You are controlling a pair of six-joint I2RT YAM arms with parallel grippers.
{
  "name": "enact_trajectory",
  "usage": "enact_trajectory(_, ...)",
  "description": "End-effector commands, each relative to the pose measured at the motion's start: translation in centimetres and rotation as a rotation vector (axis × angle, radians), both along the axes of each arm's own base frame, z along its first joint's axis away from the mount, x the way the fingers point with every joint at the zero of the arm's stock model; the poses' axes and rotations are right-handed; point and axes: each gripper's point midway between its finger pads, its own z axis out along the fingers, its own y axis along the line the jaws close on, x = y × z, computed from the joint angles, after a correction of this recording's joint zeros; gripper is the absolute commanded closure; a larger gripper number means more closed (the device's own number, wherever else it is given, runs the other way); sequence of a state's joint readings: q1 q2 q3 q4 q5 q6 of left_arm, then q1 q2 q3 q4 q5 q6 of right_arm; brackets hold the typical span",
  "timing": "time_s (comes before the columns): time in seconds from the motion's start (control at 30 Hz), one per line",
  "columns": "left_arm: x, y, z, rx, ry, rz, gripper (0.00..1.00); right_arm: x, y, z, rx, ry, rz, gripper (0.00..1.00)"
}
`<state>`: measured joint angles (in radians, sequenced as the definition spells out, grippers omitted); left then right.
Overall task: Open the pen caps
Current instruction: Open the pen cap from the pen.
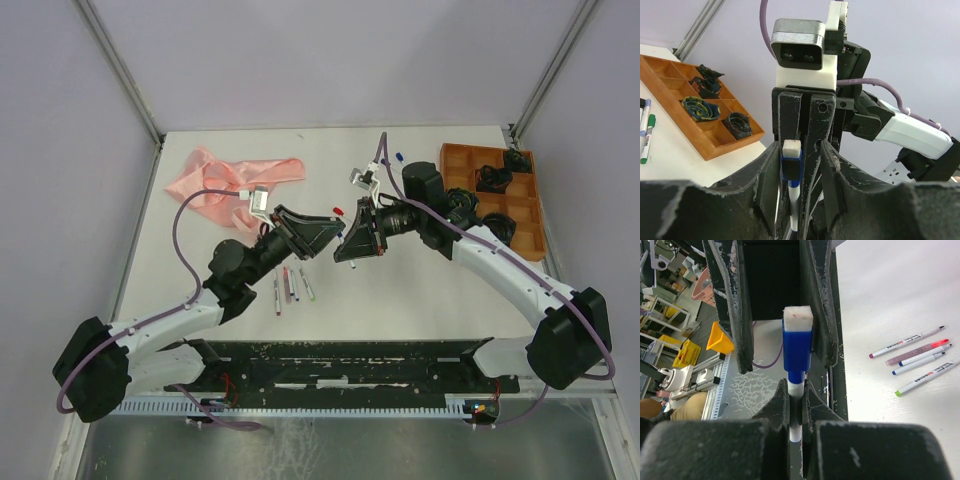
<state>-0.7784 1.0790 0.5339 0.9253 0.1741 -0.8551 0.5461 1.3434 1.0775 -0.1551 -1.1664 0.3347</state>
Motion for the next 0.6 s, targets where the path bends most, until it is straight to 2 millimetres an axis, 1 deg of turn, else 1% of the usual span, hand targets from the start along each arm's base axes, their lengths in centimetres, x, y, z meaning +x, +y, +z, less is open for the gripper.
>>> enact_trajectory(0.0, -0.1, 0.1, 2.7, -0.029, -0.067, 0.011, 0.57, 0.1, 0.3, 1.8, 0.035, -0.056, 0.017, 1.00)
enact_trajectory(0.27, -0.1, -0.4, 2.5, -0.016, -0.072, -0.010, 0.62, 0.0, 0.3, 1.7, 0.036, -0.055, 0.021, 1.00)
enact_trajectory(0.57, -0.1, -1.0, 2.0, 0.003, -0.067, -0.035, 0.64, 0.0, 0.3, 1.8, 0.036, -0.057, 0.021, 1.00)
